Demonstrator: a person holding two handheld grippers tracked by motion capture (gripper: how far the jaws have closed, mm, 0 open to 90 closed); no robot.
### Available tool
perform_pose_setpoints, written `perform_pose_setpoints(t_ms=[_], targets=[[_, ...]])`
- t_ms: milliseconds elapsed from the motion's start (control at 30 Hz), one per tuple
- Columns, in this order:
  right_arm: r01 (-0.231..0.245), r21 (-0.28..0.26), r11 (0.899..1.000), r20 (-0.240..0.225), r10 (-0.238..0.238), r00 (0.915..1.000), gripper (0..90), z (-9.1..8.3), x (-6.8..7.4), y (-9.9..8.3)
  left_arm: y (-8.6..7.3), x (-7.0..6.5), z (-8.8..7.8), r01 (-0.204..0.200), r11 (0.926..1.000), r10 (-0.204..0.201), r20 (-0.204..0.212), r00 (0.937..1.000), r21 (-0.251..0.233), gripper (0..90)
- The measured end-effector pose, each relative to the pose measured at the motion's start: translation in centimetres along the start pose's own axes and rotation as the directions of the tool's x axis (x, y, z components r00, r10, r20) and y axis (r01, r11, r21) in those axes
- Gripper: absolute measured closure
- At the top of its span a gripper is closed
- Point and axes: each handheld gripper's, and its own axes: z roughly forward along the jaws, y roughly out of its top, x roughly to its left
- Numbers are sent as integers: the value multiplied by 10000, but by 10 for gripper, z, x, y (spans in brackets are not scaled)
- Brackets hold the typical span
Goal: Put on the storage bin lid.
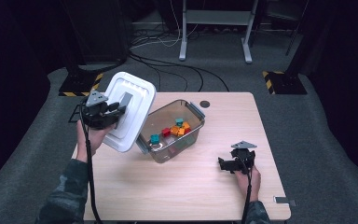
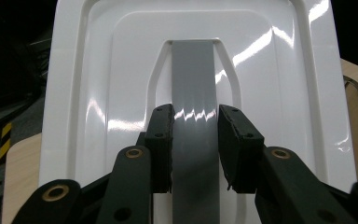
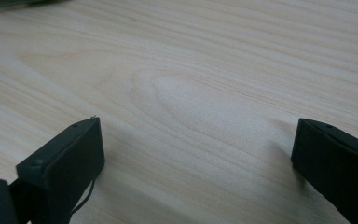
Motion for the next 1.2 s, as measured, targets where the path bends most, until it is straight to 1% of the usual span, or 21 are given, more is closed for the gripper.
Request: perform_pose_setpoints(t_ms=[67, 167, 300, 433, 467, 567, 600, 667, 767, 833, 867, 933, 1000, 1067, 1100, 1200], targets=[[0, 0, 10000, 0, 0, 10000, 14, 0, 0, 0, 1, -1, 1, 5, 10000, -5, 56, 10000, -11, 665], [0, 1, 10000, 1, 0, 10000, 14, 0, 0, 0, 7, -7, 6, -100, 9999, 99, 277, 9996, 52, 665], [0, 0, 10000, 4, 0, 10000, 14, 0, 0, 0, 10, -11, 9, -195, 9998, 191, 406, 9990, 90, 665], [2, -2, 10000, 5, -2, 10000, 14, 0, 0, 0, 15, -19, 16, -432, 9988, 417, 652, 9970, 209, 665], [2, -2, 10000, 5, -2, 10000, 14, 0, 0, 0, 15, -19, 16, -432, 9988, 417, 652, 9970, 209, 665], [11, -2, 10000, 4, -11, 10000, 15, 0, 0, 0, 18, -27, 23, -651, 9973, 622, 831, 9946, 327, 665], [11, -2, 10000, 4, -11, 10000, 15, 0, 0, 0, 18, -27, 23, -651, 9973, 622, 831, 9946, 327, 665], [8, 0, 10000, 7, -8, 10000, 15, 0, 0, 0, 20, -33, 29, -766, 9960, 718, 998, 9924, 450, 665], [11, -12, 10000, 10, -11, 10000, 15, 0, 0, 0, 21, -37, 34, -852, 9951, 792, 1127, 9905, 492, 665], [11, -6, 10000, 17, -11, 10000, 15, 0, 0, 0, 23, -43, 40, -900, 9943, 818, 1326, 9878, 568, 665], [13, -7, 10000, 16, -13, 10000, 15, 0, 0, 0, 23, -43, 40, -900, 9943, 818, 1326, 9878, 568, 665], [11, -7, 10000, 17, -11, 10000, 15, 0, 0, 0, 26, -48, 46, -975, 9935, 882, 1450, 9855, 582, 665], [14, -5, 10000, 18, -14, 10000, 15, 0, 0, 0, 27, -50, 48, -1017, 9930, 917, 1502, 9844, 603, 665], [16, -8, 10000, 20, -16, 10000, 15, 0, 0, 0, 31, -55, 55, -1116, 9910, 977, 1709, 9804, 739, 665], [16, -8, 10000, 18, -16, 10000, 15, 0, 0, 0, 31, -55, 55, -1116, 9910, 977, 1709, 9804, 739, 665], [22, -12, 10000, 20, -22, 10000, 15, 0, 0, 0, 33, -60, 64, -1222, 9885, 1045, 1818, 9778, 891, 665]])
